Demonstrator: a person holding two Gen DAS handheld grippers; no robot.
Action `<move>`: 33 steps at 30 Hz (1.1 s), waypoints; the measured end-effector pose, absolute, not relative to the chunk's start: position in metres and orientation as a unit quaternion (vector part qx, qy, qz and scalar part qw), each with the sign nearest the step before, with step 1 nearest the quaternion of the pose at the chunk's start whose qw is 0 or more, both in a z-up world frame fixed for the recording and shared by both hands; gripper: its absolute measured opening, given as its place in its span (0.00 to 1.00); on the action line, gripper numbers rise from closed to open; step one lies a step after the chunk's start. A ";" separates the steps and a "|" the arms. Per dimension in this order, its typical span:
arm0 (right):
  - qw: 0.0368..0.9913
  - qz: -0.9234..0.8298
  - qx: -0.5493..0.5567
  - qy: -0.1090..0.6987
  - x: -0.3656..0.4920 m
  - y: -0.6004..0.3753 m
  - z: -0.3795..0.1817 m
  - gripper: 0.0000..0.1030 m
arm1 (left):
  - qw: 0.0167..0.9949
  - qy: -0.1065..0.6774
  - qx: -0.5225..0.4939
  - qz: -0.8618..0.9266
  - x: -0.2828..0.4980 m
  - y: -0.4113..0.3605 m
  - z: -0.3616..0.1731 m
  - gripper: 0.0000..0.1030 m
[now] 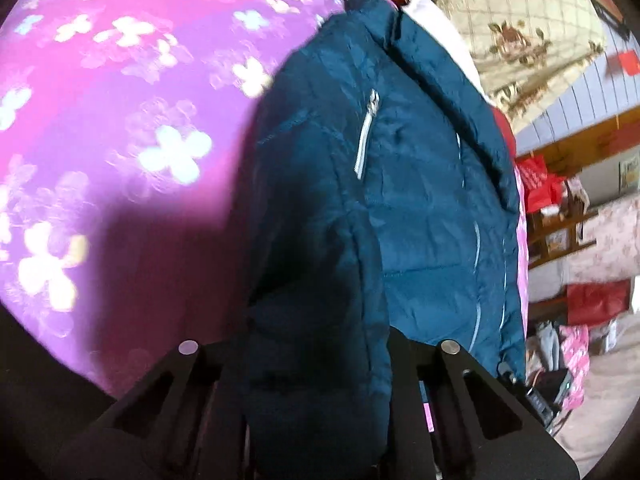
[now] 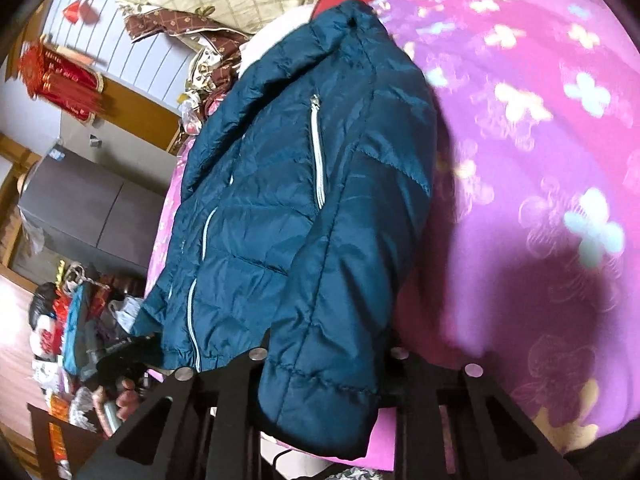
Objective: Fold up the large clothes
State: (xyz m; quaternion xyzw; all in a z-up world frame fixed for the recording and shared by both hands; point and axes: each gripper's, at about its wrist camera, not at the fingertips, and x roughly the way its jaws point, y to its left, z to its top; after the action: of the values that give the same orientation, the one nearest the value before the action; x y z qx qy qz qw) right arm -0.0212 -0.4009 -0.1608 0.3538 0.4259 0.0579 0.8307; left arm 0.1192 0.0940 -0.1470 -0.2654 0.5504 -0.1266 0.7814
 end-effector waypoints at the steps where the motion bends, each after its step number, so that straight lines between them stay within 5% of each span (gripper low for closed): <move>1: 0.835 0.058 0.347 0.423 -0.023 -0.400 -0.156 0.19 | 0.785 0.544 -0.267 -0.126 0.118 0.096 -0.142 0.10; 22: 0.876 0.144 0.251 0.385 -0.102 -0.375 -0.065 0.14 | 0.868 0.424 -0.217 -0.138 0.020 0.116 -0.037 0.08; 33: 0.902 0.155 0.207 0.346 -0.064 -0.369 -0.022 0.14 | 0.892 0.387 -0.195 -0.132 0.048 0.104 -0.011 0.08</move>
State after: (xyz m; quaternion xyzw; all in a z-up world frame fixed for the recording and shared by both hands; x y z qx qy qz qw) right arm -0.0643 -0.3686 -0.0218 0.2073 0.3464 0.1548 0.9017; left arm 0.0482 0.1042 -0.0107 -0.1952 0.3867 -0.1316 0.8916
